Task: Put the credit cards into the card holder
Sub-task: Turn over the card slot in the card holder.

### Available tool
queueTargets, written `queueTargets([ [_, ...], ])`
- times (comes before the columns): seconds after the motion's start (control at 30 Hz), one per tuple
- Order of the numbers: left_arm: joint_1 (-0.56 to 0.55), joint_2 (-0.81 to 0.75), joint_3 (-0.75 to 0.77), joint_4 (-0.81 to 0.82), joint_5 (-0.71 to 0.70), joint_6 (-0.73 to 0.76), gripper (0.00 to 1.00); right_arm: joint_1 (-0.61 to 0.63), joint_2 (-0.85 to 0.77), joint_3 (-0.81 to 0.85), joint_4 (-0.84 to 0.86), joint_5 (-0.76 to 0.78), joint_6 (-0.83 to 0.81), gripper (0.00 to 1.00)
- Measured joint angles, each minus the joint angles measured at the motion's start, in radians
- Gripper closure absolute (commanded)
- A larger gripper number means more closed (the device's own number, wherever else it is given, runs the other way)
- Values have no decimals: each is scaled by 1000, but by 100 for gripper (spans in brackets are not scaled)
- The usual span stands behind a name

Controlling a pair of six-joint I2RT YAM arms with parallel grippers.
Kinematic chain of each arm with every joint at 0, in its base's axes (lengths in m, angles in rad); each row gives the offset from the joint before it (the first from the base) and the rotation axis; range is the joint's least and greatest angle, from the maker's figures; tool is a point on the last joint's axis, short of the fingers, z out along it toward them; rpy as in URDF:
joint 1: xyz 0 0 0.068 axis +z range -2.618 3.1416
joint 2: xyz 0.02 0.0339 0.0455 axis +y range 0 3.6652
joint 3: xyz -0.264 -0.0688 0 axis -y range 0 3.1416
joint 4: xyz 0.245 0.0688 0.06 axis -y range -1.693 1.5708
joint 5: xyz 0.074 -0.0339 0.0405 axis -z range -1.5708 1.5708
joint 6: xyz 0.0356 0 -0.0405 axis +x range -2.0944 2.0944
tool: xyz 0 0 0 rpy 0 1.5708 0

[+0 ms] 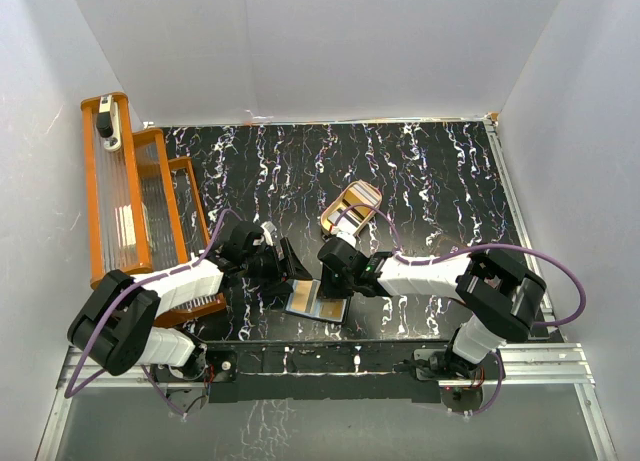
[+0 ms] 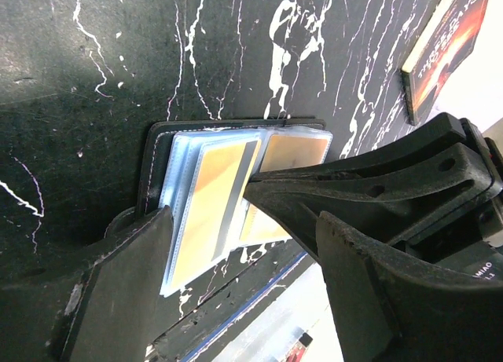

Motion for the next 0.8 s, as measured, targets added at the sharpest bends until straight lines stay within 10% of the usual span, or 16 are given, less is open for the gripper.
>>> queueTargets([
  [0.8,2,-80,-106,161,96,-127,28,0,2,-7,31,-7,-22,97],
])
